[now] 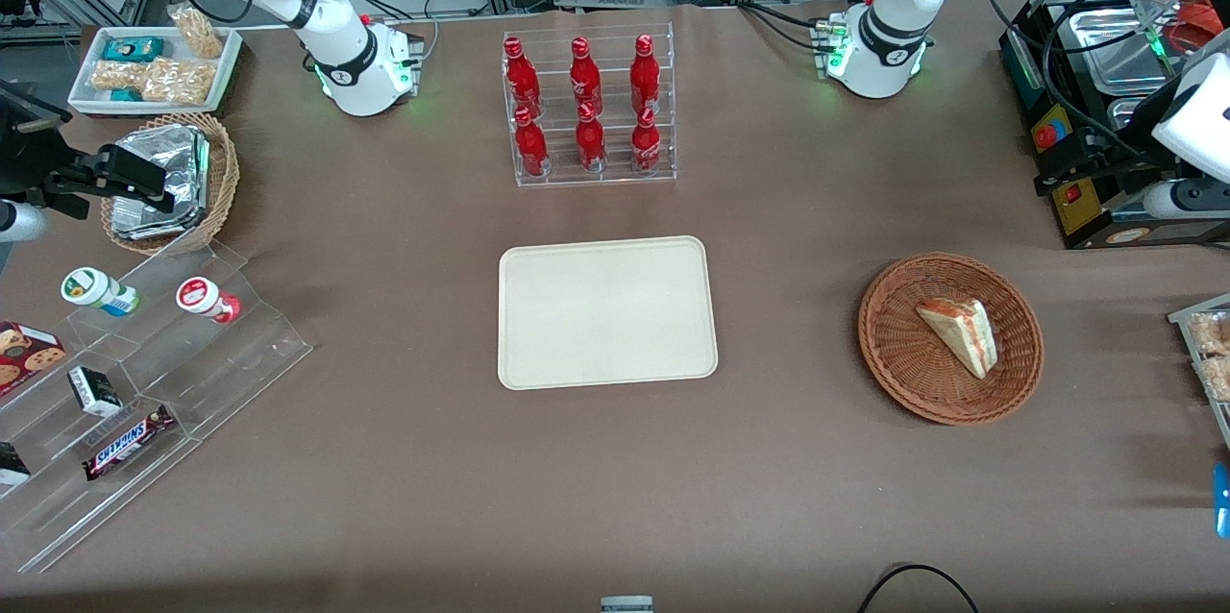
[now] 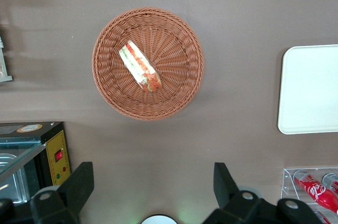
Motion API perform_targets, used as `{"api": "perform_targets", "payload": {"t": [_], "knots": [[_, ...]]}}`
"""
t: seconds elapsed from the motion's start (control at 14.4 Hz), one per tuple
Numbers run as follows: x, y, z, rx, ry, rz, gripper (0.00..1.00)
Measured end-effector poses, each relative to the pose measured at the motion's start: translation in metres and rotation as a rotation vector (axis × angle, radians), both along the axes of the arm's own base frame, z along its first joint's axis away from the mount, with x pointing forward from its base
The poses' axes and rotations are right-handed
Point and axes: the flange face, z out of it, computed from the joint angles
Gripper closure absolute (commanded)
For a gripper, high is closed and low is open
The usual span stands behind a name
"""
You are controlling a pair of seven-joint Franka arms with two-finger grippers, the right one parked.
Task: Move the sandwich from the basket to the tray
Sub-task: 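Lower the open left gripper over the sandwich wedge in the basket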
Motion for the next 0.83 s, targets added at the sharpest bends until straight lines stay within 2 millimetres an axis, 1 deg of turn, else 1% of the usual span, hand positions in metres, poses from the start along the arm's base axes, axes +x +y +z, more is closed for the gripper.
{"api": "perform_targets", "payload": {"t": [0.63,0.77,0.83], "knots": [[0.0011,-0.0003,-0.0004,0.000,-0.004,-0.001,0.00],[0.0014,-0.0003,-0.0034,0.000,0.002,-0.001,0.00],[0.0016,-0.0003,-0.0080,0.001,0.012,-0.001,0.00]]}}
